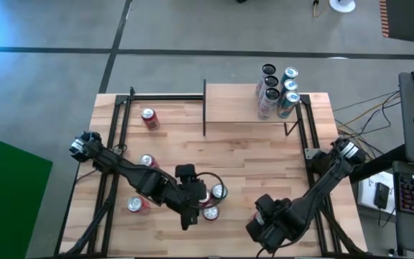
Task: Place canned beverage on shelf
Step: Put the bottom red soda can on the shelf
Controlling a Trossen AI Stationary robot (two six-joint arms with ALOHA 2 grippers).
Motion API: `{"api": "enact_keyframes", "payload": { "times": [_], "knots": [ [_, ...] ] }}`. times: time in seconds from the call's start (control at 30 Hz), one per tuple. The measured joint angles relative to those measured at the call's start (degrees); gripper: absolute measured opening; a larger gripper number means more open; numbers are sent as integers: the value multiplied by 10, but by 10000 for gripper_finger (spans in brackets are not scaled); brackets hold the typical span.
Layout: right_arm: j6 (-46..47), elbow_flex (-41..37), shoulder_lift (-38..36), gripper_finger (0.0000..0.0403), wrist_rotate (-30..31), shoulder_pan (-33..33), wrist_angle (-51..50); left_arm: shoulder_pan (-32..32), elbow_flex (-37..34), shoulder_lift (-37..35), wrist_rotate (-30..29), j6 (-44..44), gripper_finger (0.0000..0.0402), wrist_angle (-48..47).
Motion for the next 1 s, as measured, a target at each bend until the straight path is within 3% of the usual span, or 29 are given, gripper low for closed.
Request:
{"api": "enact_keyframes", "payload": {
  "times": [0.27,0.5,0.7,1.0],
  "knots": [
    [34,-2,14,301,-10,0,4,0,0,0,-4,15,316,4],
    [21,-2,3,294,-11,0,3,0,0,-1,-4,15,316,14],
    [-89,68,-7,296,19,0,-28,2,0,-1,2,57,316,34],
    [-287,202,-8,294,60,-25,-141,30,-1,-2,62,104,316,94]
  ]
}}
